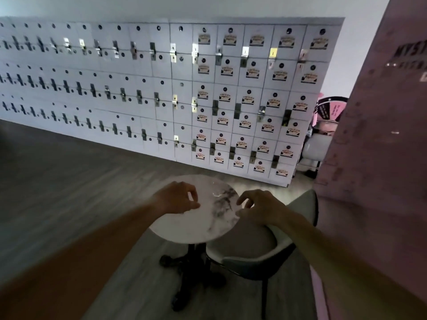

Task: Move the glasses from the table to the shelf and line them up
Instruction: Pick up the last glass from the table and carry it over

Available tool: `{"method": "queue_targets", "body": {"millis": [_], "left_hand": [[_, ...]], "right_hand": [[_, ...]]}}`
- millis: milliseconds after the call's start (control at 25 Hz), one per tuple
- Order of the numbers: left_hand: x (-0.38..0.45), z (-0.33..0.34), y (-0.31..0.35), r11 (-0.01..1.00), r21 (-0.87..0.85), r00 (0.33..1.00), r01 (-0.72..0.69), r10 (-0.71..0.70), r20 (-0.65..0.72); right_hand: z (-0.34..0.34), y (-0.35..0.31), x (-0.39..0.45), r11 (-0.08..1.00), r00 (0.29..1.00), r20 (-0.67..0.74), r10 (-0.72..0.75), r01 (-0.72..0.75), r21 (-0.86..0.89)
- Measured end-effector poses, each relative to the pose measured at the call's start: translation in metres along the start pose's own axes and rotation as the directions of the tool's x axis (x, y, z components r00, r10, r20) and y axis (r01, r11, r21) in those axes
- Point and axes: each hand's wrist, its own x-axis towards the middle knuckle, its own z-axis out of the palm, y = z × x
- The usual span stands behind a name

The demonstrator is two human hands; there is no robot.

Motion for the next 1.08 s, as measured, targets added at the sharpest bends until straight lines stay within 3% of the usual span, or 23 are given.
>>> {"method": "queue_targets", "body": {"millis": [280,680,1080], "left_hand": [[0.13,0.011,-0.023,1.0,-0.013,1.0,0.013,-0.012,0.025],[0.294,0.04,-0.06,0.996,-0.059,0.997,0.071,-0.069,0.035],[0.405,0.124,-0.153,0.949,-0.172,0.939,0.265,-0.214,0.268]], "right_hand": [[-0.014,0.057,0.111,0.998,0.999,-0.032,0.044,-0.042,0.054],[-0.018,0.131,0.274,0.993,0.996,0.059,0.065,-0.07,0.094],[0.058,0.187,0.406,0.987,0.969,0.217,0.119,-0.14,0.083]]}}
